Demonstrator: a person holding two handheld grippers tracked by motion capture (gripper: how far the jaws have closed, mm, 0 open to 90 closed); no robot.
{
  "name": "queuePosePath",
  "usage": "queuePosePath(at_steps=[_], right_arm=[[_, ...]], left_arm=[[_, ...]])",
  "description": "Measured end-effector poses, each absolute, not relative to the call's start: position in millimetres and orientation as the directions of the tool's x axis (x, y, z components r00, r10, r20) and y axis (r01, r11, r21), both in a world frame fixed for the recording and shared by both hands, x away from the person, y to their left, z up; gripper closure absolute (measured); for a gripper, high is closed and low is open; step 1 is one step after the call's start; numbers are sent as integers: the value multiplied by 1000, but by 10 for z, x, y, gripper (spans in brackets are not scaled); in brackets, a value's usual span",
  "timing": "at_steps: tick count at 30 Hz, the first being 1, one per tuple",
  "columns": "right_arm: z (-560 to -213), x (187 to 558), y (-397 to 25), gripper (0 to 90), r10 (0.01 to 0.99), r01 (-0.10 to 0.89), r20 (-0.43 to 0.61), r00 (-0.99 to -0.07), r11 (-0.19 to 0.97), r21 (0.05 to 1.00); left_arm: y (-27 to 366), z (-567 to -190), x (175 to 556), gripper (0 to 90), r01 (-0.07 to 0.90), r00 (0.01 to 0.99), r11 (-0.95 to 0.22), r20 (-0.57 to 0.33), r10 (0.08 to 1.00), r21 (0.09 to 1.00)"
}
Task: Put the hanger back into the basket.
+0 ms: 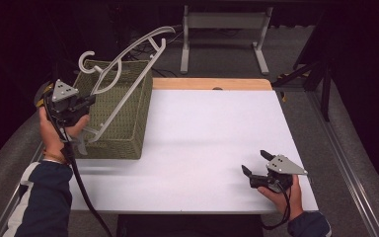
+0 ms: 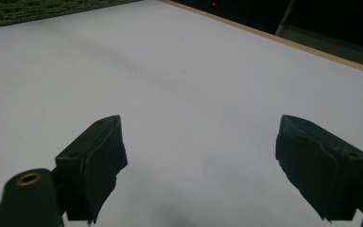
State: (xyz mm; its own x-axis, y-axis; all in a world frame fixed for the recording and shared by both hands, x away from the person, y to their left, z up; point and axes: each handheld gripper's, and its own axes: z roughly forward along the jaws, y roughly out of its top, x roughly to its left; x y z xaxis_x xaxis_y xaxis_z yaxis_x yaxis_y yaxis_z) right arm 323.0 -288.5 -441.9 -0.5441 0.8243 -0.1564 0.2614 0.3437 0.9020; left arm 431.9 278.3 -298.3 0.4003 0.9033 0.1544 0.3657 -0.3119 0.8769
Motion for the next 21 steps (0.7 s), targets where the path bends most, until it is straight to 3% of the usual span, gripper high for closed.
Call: queuePosePath(at_steps=[21], right_arm=[[-4453,3255,-2872,168,831,286,-153,-535,349,892]], left_arm=[[2908,-3090,4930,816,406,364,-388,242,899,828]])
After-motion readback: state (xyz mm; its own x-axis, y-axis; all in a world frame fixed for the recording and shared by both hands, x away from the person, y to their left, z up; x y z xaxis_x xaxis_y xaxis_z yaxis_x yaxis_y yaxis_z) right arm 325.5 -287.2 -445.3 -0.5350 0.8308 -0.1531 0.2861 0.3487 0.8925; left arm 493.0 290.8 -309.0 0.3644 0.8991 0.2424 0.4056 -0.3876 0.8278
